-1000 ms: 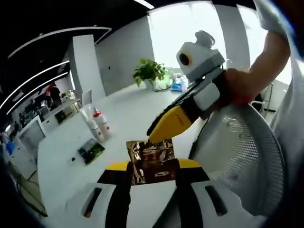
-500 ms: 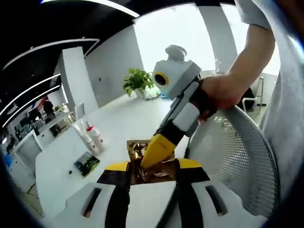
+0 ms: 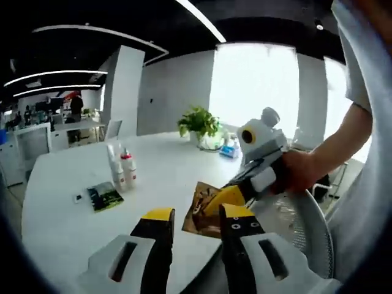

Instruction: Arrange the skincare products in the storage area until every visible bottle or jar stands upright without overlapping.

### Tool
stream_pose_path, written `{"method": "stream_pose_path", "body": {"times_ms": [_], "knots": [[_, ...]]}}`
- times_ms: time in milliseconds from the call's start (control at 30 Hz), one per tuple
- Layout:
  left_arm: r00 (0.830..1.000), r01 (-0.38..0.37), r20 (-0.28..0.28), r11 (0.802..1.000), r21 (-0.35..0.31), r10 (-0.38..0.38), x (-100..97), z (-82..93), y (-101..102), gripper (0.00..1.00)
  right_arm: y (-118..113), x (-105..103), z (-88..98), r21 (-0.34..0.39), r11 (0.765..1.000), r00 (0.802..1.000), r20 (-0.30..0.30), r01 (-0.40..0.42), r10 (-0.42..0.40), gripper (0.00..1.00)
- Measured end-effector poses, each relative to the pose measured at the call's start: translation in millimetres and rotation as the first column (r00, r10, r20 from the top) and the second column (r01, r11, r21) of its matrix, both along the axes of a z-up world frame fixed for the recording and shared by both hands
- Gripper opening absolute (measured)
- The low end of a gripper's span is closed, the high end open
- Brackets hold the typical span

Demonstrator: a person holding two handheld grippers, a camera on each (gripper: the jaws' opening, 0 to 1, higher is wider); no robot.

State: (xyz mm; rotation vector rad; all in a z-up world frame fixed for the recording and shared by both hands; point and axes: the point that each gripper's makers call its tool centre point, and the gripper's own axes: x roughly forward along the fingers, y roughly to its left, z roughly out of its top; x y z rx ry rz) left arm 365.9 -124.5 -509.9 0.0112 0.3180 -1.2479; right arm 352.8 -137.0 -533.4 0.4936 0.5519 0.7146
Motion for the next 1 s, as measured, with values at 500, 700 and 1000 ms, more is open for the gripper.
{"method": "stream_pose_path", "body": {"times_ms": [500,700,1000], "knots": [[0.980,0.066,-0.182,0.992,-0.112,-0.086,-13.9,5.6,-2,0.02,16,-20,15.5,0.046,0.989,0.987,0.081,-0.144,0.140,0.00],[0.963,0.053,-0.252,0.984,-0.170,-0.096,-11.2,10.2,3,0.00,21,-25,21.1,0.099,0.980,0.983,0.080,-0.172,0.164,0.00],[0.947,0.062,-0.293,0.971,-0.232,-0.131,-17.5,17.4,5,0.00,22,-29,25.8,0.130,0.975,0.982,0.089,-0.177,0.167,0.00]]}}
